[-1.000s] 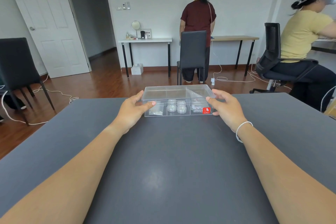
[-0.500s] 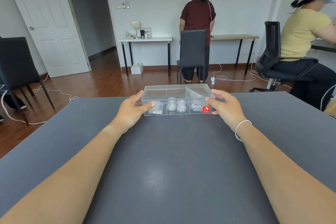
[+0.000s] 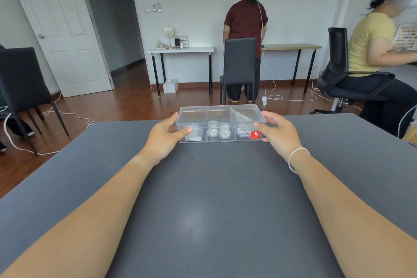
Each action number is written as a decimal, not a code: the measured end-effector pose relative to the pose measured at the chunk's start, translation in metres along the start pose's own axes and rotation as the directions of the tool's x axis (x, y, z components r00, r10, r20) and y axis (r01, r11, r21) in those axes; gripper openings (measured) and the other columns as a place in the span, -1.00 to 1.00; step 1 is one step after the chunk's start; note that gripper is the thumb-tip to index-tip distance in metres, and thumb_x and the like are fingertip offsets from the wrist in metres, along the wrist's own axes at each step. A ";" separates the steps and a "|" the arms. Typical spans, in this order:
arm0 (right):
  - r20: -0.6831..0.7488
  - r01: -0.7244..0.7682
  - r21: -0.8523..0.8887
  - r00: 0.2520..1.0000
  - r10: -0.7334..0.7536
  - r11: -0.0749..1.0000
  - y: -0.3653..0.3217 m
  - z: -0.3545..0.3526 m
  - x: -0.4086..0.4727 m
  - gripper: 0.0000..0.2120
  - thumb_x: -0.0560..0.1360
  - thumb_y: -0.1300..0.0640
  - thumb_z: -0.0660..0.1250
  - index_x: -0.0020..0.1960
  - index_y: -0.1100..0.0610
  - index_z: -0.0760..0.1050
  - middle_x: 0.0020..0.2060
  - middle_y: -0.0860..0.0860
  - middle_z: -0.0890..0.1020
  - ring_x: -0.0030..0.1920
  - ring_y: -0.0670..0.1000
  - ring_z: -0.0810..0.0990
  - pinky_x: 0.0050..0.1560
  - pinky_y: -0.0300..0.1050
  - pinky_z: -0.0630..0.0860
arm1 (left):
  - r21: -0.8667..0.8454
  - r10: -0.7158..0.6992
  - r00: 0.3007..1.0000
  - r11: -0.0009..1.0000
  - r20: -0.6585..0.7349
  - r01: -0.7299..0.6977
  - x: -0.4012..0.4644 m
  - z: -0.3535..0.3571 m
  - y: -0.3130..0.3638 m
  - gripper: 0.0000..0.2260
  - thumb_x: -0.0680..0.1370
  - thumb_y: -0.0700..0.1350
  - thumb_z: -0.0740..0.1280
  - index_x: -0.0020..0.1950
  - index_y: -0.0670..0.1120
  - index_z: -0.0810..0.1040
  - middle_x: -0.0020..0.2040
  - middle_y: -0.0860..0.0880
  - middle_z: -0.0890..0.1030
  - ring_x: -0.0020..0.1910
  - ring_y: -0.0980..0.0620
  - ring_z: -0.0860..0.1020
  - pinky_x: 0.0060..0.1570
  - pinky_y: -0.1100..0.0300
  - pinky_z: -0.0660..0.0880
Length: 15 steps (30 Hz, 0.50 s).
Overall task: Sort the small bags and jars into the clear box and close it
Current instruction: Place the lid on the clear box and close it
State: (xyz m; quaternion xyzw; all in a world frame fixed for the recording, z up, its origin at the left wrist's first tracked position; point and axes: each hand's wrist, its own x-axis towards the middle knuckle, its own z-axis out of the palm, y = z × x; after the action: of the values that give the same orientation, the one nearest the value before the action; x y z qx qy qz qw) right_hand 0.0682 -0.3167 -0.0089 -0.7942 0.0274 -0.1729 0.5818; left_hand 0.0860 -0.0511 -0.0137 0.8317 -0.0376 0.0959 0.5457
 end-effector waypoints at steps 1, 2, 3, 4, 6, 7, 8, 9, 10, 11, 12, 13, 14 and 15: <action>-0.007 0.003 -0.017 1.000 -0.003 1.000 0.000 0.000 -0.002 -0.63 0.46 0.12 0.35 0.25 -0.02 0.44 0.22 0.00 0.54 0.06 0.02 0.54 -0.15 -0.21 0.59 | -0.001 0.004 1.000 1.000 -0.010 -0.004 -0.001 0.000 0.000 -0.38 0.43 -0.03 0.41 0.43 -0.02 0.26 0.34 -0.03 0.48 0.27 0.06 0.45 0.21 0.27 0.30; -0.017 0.010 -0.034 1.000 -0.010 0.999 0.000 0.000 -0.003 -0.63 0.46 0.12 0.35 0.25 -0.01 0.43 0.21 0.01 0.54 0.08 0.04 0.55 -0.04 -0.10 0.61 | -0.002 0.010 1.000 1.000 -0.024 -0.010 -0.002 0.001 0.000 -0.39 0.43 -0.04 0.41 0.43 -0.03 0.27 0.34 -0.04 0.49 0.25 0.06 0.47 0.19 0.28 0.30; -0.022 0.014 -0.050 1.000 -0.015 0.999 -0.001 0.000 -0.005 -0.63 0.46 0.12 0.34 0.25 -0.01 0.44 0.21 0.01 0.54 0.10 0.06 0.55 0.06 0.00 0.59 | 0.001 0.015 0.999 1.000 -0.038 -0.015 -0.003 0.001 0.000 -0.40 0.43 -0.04 0.41 0.42 -0.03 0.29 0.33 -0.05 0.49 0.23 0.07 0.47 0.18 0.28 0.31; -0.028 0.021 -0.059 0.999 -0.022 0.998 -0.001 0.000 -0.007 -0.64 0.46 0.12 0.34 0.24 -0.01 0.44 0.19 0.00 0.55 0.09 0.07 0.56 0.12 0.05 0.57 | 0.007 0.019 0.998 1.000 -0.054 -0.019 -0.005 0.001 0.001 -0.42 0.43 -0.04 0.41 0.41 -0.04 0.30 0.32 -0.05 0.50 0.20 0.08 0.48 0.17 0.29 0.31; -0.039 0.029 -0.065 0.999 -0.032 0.997 -0.002 -0.001 -0.011 -0.65 0.46 0.13 0.34 0.23 -0.01 0.45 0.15 -0.01 0.57 0.06 0.07 0.56 0.13 0.06 0.56 | 0.013 0.022 0.996 1.000 -0.082 -0.021 -0.008 0.001 0.002 -0.44 0.44 -0.05 0.41 0.40 -0.05 0.33 0.29 -0.06 0.52 0.13 0.10 0.48 0.15 0.29 0.31; -0.043 0.031 -0.064 0.999 -0.033 0.998 -0.003 -0.001 -0.014 -0.65 0.46 0.14 0.34 0.23 -0.01 0.45 0.13 -0.02 0.58 0.05 0.07 0.57 0.13 0.06 0.55 | 0.011 0.019 0.996 1.000 -0.090 -0.018 -0.010 0.001 0.003 -0.46 0.44 -0.05 0.40 0.39 -0.06 0.34 0.26 -0.07 0.53 0.11 0.10 0.49 0.15 0.28 0.32; -0.048 0.033 -0.061 0.998 -0.036 0.998 -0.003 -0.002 -0.016 -0.65 0.45 0.15 0.34 0.22 -0.01 0.45 0.11 -0.02 0.58 0.04 0.08 0.56 0.14 0.06 0.55 | 0.005 0.017 0.995 1.000 -0.096 -0.016 -0.013 0.001 0.004 -0.47 0.45 -0.06 0.40 0.39 -0.06 0.35 0.23 -0.09 0.55 0.08 0.07 0.50 0.16 0.27 0.33; -0.055 0.034 -0.061 0.998 -0.037 0.998 -0.003 -0.002 -0.018 -0.66 0.45 0.15 0.34 0.22 0.00 0.46 0.10 -0.02 0.59 0.04 0.08 0.56 0.15 0.06 0.53 | 0.003 0.014 0.995 1.000 -0.100 -0.013 -0.016 0.000 0.004 -0.48 0.45 -0.06 0.39 0.38 -0.07 0.35 0.20 -0.10 0.57 0.05 0.05 0.53 0.17 0.25 0.35; -0.068 0.037 -0.069 0.997 -0.042 0.997 -0.002 -0.003 -0.020 -0.66 0.45 0.15 0.34 0.22 0.01 0.46 0.10 -0.01 0.59 0.03 0.06 0.55 0.17 0.03 0.52 | 0.004 0.014 0.994 1.000 -0.105 -0.014 -0.018 0.000 0.004 -0.49 0.45 -0.07 0.39 0.38 -0.07 0.36 0.18 -0.11 0.58 0.02 0.03 0.54 0.17 0.23 0.38; -0.075 0.041 -0.081 0.996 -0.047 0.996 -0.002 -0.004 -0.022 -0.66 0.45 0.15 0.34 0.22 0.01 0.46 0.10 -0.01 0.59 0.02 0.04 0.54 0.16 -0.02 0.49 | 0.013 0.019 0.994 1.000 -0.108 -0.018 -0.022 0.000 0.005 -0.50 0.46 -0.07 0.39 0.38 -0.07 0.36 0.17 -0.11 0.59 -0.01 0.03 0.54 0.16 0.23 0.39; -0.083 0.046 -0.097 0.995 -0.054 0.994 -0.002 -0.005 -0.024 -0.66 0.45 0.15 0.34 0.22 0.01 0.46 0.11 -0.01 0.58 0.00 0.01 0.51 0.14 -0.06 0.46 | 0.028 0.030 0.993 0.999 -0.114 -0.027 -0.025 -0.001 0.005 -0.51 0.46 -0.08 0.38 0.37 -0.07 0.37 0.17 -0.11 0.59 -0.04 0.04 0.54 0.14 0.23 0.40; -0.086 0.047 -0.113 0.995 -0.057 0.992 -0.002 -0.006 -0.026 -0.66 0.45 0.14 0.34 0.22 0.02 0.46 0.11 -0.01 0.57 -0.02 -0.01 0.49 0.10 -0.11 0.45 | 0.046 0.039 0.992 0.998 -0.120 -0.034 -0.027 -0.001 0.006 -0.51 0.46 -0.08 0.38 0.37 -0.07 0.37 0.18 -0.10 0.58 -0.05 0.05 0.53 0.12 0.23 0.41; -0.092 0.055 -0.130 0.994 -0.067 0.990 -0.001 -0.006 -0.028 -0.65 0.45 0.13 0.34 0.22 0.02 0.45 0.12 -0.01 0.56 -0.05 -0.03 0.48 0.05 -0.14 0.43 | 0.060 0.058 0.990 0.997 -0.128 -0.050 -0.029 -0.001 0.006 -0.52 0.47 -0.08 0.37 0.37 -0.07 0.38 0.19 -0.09 0.57 -0.06 0.06 0.53 0.11 0.23 0.41; -0.089 0.061 -0.146 0.993 -0.074 0.987 -0.001 -0.007 -0.031 -0.66 0.45 0.13 0.35 0.22 0.02 0.45 0.12 0.00 0.55 -0.07 -0.04 0.48 0.00 -0.17 0.42 | 0.077 0.065 0.990 0.995 -0.128 -0.056 -0.033 -0.001 0.007 -0.53 0.47 -0.07 0.37 0.37 -0.07 0.38 0.20 -0.08 0.57 -0.06 0.06 0.53 0.12 0.22 0.42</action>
State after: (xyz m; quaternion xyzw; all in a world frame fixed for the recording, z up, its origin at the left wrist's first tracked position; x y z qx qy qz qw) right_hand 0.0369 -0.3152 -0.0134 -0.8254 0.0401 -0.2273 0.5152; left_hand 0.0525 -0.0541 -0.0131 0.8415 -0.0234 0.1681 0.5129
